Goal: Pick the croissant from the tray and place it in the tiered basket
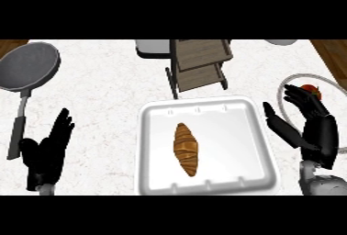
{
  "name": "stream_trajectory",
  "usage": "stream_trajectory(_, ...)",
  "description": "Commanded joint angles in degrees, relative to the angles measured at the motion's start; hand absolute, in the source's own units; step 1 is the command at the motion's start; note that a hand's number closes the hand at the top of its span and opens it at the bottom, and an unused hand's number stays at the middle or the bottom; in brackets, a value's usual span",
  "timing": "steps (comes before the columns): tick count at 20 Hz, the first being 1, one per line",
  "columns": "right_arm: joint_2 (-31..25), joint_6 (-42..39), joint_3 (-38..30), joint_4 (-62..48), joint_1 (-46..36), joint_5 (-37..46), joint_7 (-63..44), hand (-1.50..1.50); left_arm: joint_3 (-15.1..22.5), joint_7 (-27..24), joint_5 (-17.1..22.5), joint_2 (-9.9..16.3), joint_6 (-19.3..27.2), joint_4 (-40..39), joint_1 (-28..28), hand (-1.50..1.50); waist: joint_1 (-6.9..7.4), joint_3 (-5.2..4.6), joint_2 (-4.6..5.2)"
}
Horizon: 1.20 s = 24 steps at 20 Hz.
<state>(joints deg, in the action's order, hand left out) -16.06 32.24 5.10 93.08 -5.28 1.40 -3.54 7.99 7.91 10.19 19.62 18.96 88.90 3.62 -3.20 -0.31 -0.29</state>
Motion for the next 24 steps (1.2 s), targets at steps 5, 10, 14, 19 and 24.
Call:
stream_trajectory(5,11.8,17.2,4.7,18.9,12.2,7.8,1.6,-1.50,5.3,-4.2,-5.0,-6.0,2.0,-6.4,0.7,0.00,2.00,0.25,0.08)
stream_trajectory(10,5.2,10.8,16.6,21.8,20.9,20.1,-14.3,-1.50,4.6,-7.5,-4.4,-5.2,-0.2,-6.8,2.1,0.00,2.38,-0.02,0.13)
stream_trajectory(14,-1.0,2.0,19.7,24.5,21.6,25.5,-27.5,-1.50,5.6,-5.9,-4.9,-6.2,0.8,-6.1,2.8,0.00,3.15,-0.24,0.25)
stream_trajectory(19,-5.9,-7.4,24.1,26.2,21.6,38.0,-41.5,-1.50,5.3,-6.6,-4.4,-4.8,-1.2,-6.0,2.5,0.00,3.79,-0.45,0.23)
stream_trajectory(24,-3.2,-18.0,26.8,29.1,14.3,52.0,-60.0,-1.50,5.2,-5.9,-4.9,-6.2,-0.2,-8.0,0.4,0.00,3.88,-0.28,0.35)
